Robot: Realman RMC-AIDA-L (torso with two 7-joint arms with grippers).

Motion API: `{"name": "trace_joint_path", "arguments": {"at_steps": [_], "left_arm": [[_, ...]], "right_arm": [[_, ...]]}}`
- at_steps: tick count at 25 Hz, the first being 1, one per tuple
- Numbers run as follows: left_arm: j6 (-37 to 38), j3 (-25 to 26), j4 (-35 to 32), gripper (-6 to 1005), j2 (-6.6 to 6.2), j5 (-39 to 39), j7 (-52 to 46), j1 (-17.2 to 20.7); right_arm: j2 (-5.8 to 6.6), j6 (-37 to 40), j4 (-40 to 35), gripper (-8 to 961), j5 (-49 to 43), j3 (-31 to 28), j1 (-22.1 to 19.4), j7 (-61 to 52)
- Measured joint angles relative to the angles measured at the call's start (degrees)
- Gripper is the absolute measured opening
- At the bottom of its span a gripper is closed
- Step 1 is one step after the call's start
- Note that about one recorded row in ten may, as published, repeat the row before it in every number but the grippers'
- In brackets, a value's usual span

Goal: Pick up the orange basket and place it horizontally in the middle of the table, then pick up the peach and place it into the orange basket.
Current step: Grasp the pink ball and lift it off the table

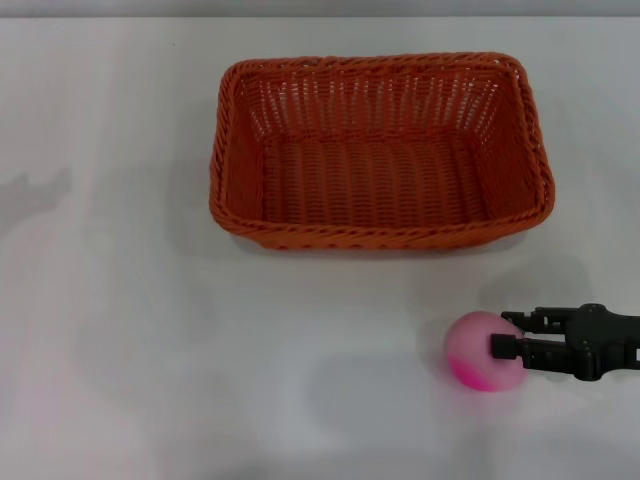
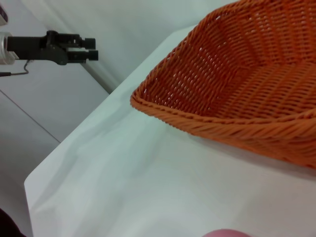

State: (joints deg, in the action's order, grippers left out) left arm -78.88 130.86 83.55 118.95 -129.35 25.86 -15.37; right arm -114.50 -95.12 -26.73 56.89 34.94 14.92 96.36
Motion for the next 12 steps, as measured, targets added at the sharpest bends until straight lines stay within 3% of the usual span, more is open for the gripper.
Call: {"name": "trace_joint_path", "arguments": {"at_steps": [5,12], "left_arm": [[0.0,0.1,0.2,557,-0.03,0.3,0.0,0.2],[-0.1,0.6,0.5,556,-0.04,0.4,0.1,0.3]], "right_arm": [[-0.06,0.1,0.0,536,-1.2,0.1,0.6,-1.4],[-0.1,0.3,0.0,421,-1.4,0.1,0.9,-1.8]]}}
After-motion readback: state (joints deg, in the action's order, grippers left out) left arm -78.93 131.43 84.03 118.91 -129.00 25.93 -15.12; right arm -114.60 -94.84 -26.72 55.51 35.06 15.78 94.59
